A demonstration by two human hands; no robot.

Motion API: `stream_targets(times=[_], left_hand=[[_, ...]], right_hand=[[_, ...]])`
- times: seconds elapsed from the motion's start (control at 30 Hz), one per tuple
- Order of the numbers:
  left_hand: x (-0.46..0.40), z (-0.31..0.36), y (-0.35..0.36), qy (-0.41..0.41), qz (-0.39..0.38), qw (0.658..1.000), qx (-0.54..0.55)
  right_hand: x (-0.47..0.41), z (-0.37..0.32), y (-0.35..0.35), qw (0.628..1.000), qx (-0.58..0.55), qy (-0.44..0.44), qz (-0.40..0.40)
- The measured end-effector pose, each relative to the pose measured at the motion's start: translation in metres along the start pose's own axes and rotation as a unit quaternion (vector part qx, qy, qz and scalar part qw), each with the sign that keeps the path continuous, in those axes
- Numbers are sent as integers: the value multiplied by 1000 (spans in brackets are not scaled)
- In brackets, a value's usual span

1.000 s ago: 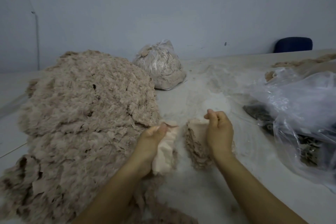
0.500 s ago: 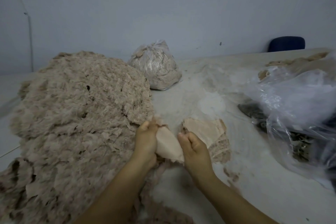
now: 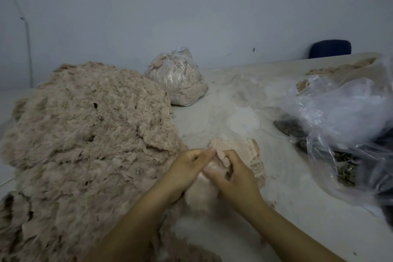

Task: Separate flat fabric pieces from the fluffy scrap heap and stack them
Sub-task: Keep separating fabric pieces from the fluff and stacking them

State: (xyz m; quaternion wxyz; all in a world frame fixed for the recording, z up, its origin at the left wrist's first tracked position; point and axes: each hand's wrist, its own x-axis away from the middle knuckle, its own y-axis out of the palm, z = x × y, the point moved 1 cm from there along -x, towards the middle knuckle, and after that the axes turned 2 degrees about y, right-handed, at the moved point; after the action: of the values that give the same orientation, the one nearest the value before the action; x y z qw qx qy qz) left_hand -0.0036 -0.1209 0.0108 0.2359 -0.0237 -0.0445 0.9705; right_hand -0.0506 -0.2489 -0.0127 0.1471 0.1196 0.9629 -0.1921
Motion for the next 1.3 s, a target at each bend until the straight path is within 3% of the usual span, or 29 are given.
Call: stream_targets(times=[0.13, 0.27, 0.43, 0.67, 0.73, 0.8, 0.87, 0.9, 0.97, 1.03, 1.1, 1.2, 1.3], left_hand=[[-7, -4, -11, -66, 20, 993, 96], [-28, -10, -6, -24, 188, 976, 111], [-57, -17, 12, 91, 228, 965, -94], [-83, -43, 16, 62, 215, 953, -202], [-83, -44, 16, 48, 225, 958, -171], [-83, -44, 15, 55, 228, 961, -146], [-82, -43, 13, 81, 203, 962, -161], [-81, -44, 13, 84, 179, 963, -184], [-81, -49, 12, 52, 119, 957, -260], [-79, -58, 13, 2, 65, 943, -326], [-75, -70, 18, -22, 32, 939, -341], [-70, -87, 28, -39, 19, 939, -340], [-68, -97, 36, -53, 20, 913, -404]], right_hand=[[-19, 8, -14, 988, -125, 61, 70], [-42, 20, -25, 984, -103, 110, 98], [-65, 42, -42, 977, -36, 164, 135], [-68, 61, -54, 966, 92, 201, 133], [-64, 58, -53, 964, 146, 143, 168], [-57, 47, -49, 960, 183, -18, 209], [-57, 39, -41, 952, 222, -149, 151], [-58, 39, -37, 952, 244, -163, 82], [-61, 47, -31, 945, 306, -98, -66], [-57, 68, -26, 903, 399, -23, -156], [-49, 85, -23, 884, 427, 16, -189], [-39, 99, -19, 892, 414, 31, -181], [-35, 105, -17, 892, 420, 34, -165]])
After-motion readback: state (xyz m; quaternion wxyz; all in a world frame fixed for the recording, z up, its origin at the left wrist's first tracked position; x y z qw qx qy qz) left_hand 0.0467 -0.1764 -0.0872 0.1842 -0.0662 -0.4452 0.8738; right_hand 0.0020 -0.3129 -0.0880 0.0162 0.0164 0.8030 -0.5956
